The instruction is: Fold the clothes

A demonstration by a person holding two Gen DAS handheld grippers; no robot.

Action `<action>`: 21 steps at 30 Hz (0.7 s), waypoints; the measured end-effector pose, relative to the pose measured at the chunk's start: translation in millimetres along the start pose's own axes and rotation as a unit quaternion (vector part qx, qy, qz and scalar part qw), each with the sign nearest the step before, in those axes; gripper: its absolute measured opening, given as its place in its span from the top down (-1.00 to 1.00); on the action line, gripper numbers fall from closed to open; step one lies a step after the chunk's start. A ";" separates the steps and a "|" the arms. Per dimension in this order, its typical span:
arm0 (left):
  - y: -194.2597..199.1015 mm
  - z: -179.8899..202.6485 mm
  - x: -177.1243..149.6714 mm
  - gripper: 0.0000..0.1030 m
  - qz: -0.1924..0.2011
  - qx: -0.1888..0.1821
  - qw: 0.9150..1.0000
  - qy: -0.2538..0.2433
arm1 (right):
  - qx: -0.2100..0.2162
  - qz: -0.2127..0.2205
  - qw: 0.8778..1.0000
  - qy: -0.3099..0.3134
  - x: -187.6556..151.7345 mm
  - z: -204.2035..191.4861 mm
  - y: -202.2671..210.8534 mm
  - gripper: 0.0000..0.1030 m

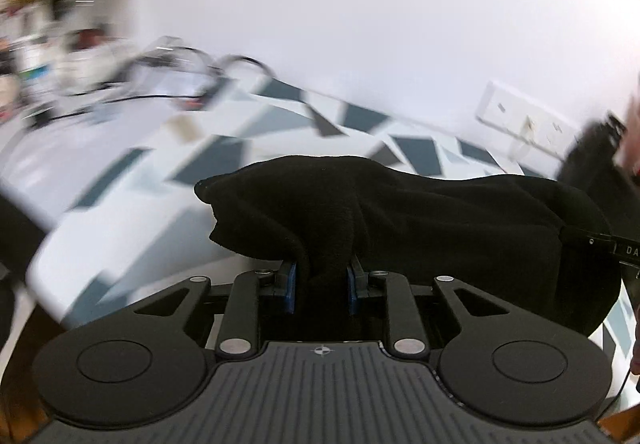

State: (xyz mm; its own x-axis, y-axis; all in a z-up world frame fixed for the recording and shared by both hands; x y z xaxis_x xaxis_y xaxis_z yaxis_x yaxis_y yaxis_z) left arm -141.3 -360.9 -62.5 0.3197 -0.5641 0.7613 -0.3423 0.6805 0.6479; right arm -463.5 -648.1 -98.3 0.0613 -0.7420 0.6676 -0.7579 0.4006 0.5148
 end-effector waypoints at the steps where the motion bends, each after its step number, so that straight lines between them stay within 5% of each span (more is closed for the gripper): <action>1: 18.6 -4.8 -10.7 0.54 0.003 0.018 1.000 0.011 | 0.019 -0.006 1.000 0.010 -2.4 -11.4 2.2 0.67; 6: 106.7 -34.8 -61.5 0.54 0.013 0.103 0.992 0.073 | 0.104 -0.045 0.991 0.076 -25.8 -84.5 9.9 0.67; 11: 183.0 -85.8 -115.3 0.54 0.023 0.178 0.972 0.152 | 0.183 -0.095 0.970 0.127 -59.2 -169.5 5.8 0.68; 21: 322.4 -203.5 -234.9 0.54 0.027 0.301 0.914 0.272 | 0.291 -0.200 0.908 0.223 -190.4 -393.7 -16.7 0.68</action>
State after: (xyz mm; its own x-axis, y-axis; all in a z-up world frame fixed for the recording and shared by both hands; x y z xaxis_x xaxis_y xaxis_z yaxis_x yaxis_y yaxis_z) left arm -147.0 86.1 -37.5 0.6243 -0.1101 0.7734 -0.7418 0.2269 0.6311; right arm -206.9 -301.9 -22.3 0.5665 -0.4217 0.7080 -0.8240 -0.3022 0.4793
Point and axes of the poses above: each gripper's, at about its wrist camera, not at the fingertips, and y roughly against the way its jaws point, z to its right, x to its top, the point moved 1 cm from there along -y, roughly the way its jaws point, and after that the axes turned 12 degrees about -y, right-handed, at the moved point
